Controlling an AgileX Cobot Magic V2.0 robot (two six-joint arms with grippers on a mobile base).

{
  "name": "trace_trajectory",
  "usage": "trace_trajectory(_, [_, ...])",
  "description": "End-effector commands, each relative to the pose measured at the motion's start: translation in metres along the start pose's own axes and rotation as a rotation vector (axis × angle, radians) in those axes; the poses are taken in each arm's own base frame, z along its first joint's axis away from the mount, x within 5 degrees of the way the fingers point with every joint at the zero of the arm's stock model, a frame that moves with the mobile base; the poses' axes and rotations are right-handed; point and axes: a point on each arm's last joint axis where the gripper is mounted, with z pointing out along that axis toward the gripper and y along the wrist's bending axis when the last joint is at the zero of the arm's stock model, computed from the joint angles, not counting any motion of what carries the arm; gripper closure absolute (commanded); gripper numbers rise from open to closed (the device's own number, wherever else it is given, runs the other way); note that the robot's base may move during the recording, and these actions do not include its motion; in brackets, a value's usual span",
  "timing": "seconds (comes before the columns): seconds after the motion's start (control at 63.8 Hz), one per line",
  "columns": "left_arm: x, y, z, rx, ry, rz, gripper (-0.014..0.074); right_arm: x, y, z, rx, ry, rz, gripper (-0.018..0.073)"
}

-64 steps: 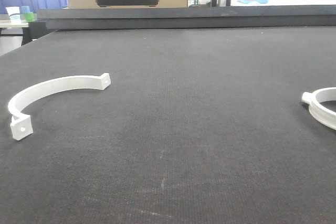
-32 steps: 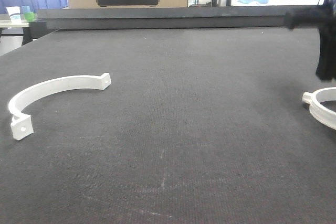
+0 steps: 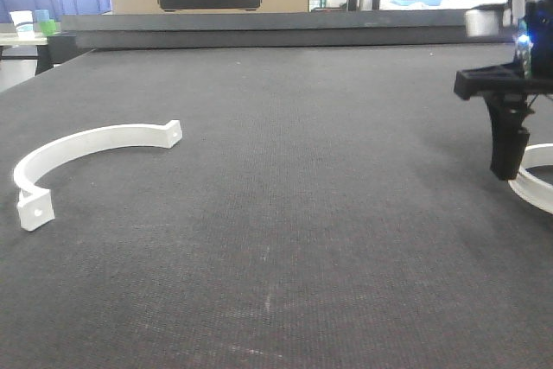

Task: Grab PVC pipe and place in blue bin
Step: 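Lower the right gripper onto the nearer white pipe clamp and grasp it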

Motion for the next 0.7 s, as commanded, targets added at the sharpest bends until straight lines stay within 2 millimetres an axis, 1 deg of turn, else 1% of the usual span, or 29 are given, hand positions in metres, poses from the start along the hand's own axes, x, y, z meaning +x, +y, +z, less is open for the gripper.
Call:
trace_trajectory(0.0, [-0.003, -0.002, -0.001, 0.01, -0.022, 0.0, 0.0708, -0.003, 0.003, 0.006, 0.001, 0.0, -0.004, 0.0323])
trace_trajectory(0.266, [-0.003, -0.002, -0.001, 0.01, -0.024, 0.0, 0.0708, -0.007, 0.007, 0.013, -0.002, -0.017, 0.003, 0.0381])
trace_trajectory(0.392, [-0.003, -0.002, -0.001, 0.01, -0.022, 0.0, 0.0708, -0.007, 0.007, 0.014, -0.002, -0.012, 0.014, 0.0428])
trace_trajectory(0.517, [-0.003, -0.002, -0.001, 0.01, -0.022, 0.0, 0.0708, -0.007, 0.007, 0.015, -0.004, -0.008, 0.016, 0.0515])
trace_trajectory(0.689, [-0.003, -0.002, -0.001, 0.012, -0.022, -0.002, 0.0708, -0.006, 0.007, 0.017, -0.001, 0.008, 0.016, 0.0679])
